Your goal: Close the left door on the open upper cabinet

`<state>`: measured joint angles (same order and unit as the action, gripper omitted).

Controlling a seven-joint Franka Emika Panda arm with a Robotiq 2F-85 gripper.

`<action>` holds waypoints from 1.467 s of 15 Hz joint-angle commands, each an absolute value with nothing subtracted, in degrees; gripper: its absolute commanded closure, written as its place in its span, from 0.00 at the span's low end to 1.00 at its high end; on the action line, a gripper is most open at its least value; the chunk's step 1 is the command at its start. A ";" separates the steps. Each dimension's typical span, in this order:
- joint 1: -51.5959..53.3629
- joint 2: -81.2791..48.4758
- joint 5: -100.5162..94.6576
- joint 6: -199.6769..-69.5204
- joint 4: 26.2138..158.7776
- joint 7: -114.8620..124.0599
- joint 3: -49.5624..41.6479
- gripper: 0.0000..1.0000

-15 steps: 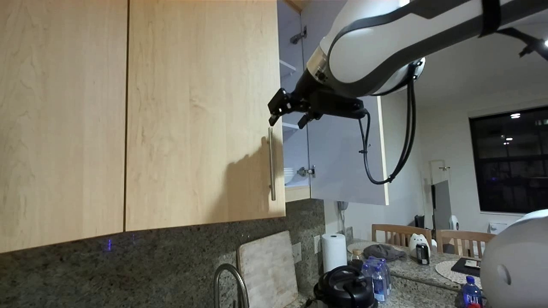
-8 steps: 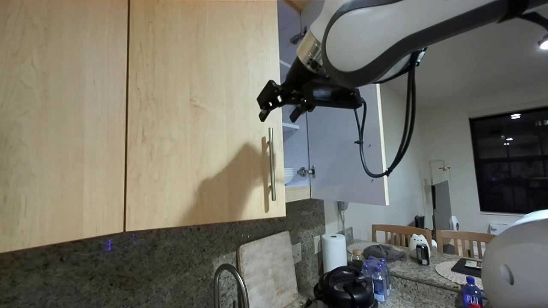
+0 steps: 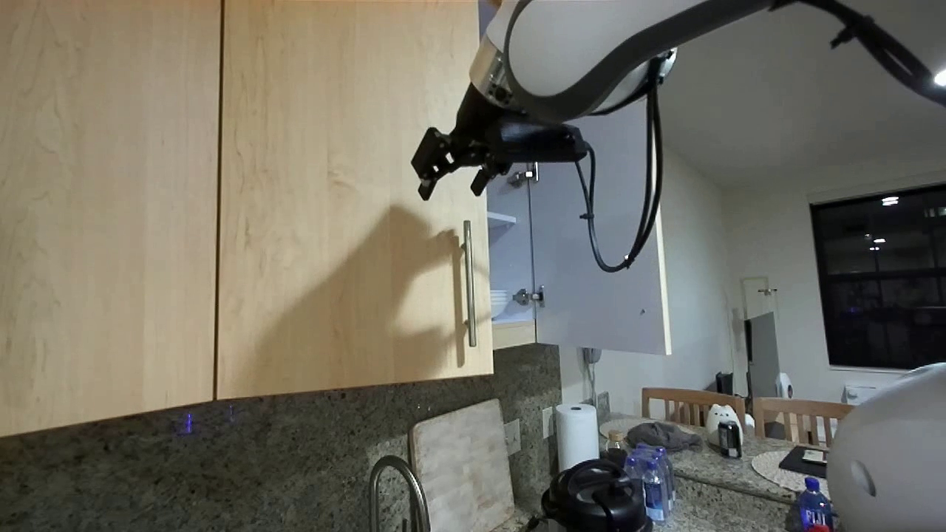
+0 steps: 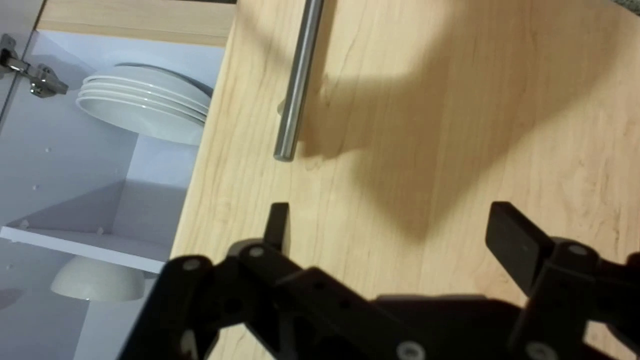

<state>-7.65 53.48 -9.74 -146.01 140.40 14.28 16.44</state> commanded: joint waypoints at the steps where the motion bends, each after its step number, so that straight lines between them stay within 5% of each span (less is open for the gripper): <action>1: -12.02 47.11 -13.79 -146.72 134.51 14.50 18.80 0.00; 12: -13.58 34.08 -19.55 -148.49 121.92 13.35 17.30 0.00; 22: -4.78 22.88 -15.09 -146.73 112.11 4.95 8.27 0.00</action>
<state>-8.49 27.12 -17.56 -147.60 116.13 10.44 11.62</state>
